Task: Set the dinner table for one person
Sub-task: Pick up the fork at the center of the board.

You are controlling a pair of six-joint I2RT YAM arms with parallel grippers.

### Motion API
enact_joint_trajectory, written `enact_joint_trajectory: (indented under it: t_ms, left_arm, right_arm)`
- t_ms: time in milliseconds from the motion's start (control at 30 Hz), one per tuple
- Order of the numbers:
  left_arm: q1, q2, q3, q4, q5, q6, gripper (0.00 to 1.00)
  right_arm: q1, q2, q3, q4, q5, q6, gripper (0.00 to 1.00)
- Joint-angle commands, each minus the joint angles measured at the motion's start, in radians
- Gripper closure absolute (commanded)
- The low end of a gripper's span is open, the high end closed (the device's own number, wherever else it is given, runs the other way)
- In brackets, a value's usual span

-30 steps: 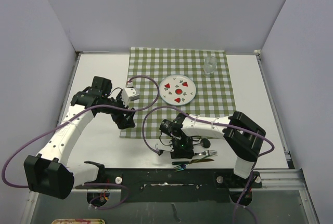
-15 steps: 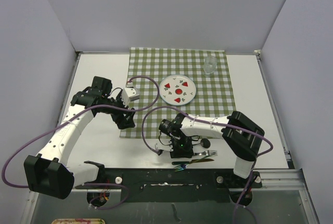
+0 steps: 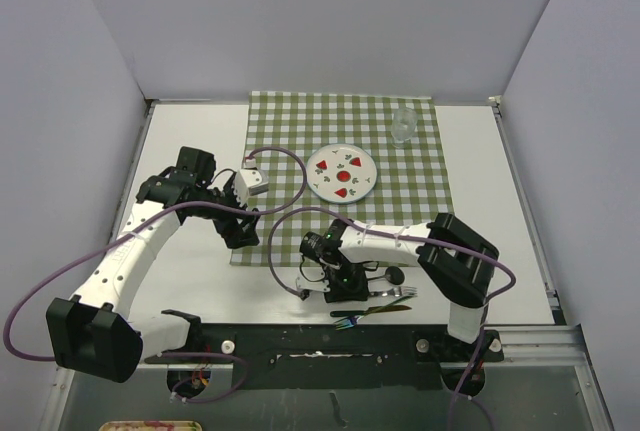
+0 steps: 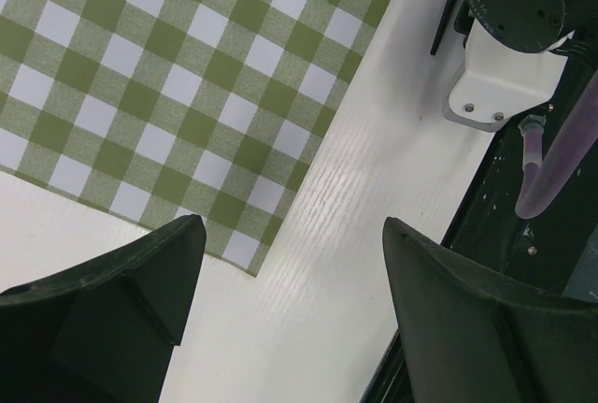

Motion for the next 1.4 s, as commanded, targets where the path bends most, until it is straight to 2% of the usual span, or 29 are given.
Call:
enact_joint_trajectory:
  t_ms: [0,133,333,533,1133,1367]
  left_arm:
    - [-0.004,0.005,0.035,0.000,0.012,0.022,0.24]
    - [-0.005,0.004,0.035,-0.002,0.012,0.023,0.24]
    - [-0.004,0.007,0.035,-0.001,0.012,0.025,0.24]
    - [-0.005,0.015,0.043,0.002,0.012,0.025,0.24]
    - [-0.005,0.022,0.080,0.015,0.018,0.002,0.24]
    - [-0.004,0.035,0.102,0.013,0.013,0.000,0.24]
  right_arm:
    - [0.005,0.068,-0.015,0.103,0.016,-0.006,0.75]
    - [0.005,0.065,-0.009,0.100,0.008,-0.005,0.88]
    - [0.005,0.051,0.010,0.078,-0.023,0.006,0.97]
    - [0.005,0.010,0.036,0.025,-0.049,0.006,1.00]
    - [-0.004,-0.130,0.112,-0.102,-0.063,-0.010,1.00]
    - [-0.038,-0.175,0.134,-0.103,-0.073,-0.015,1.00]
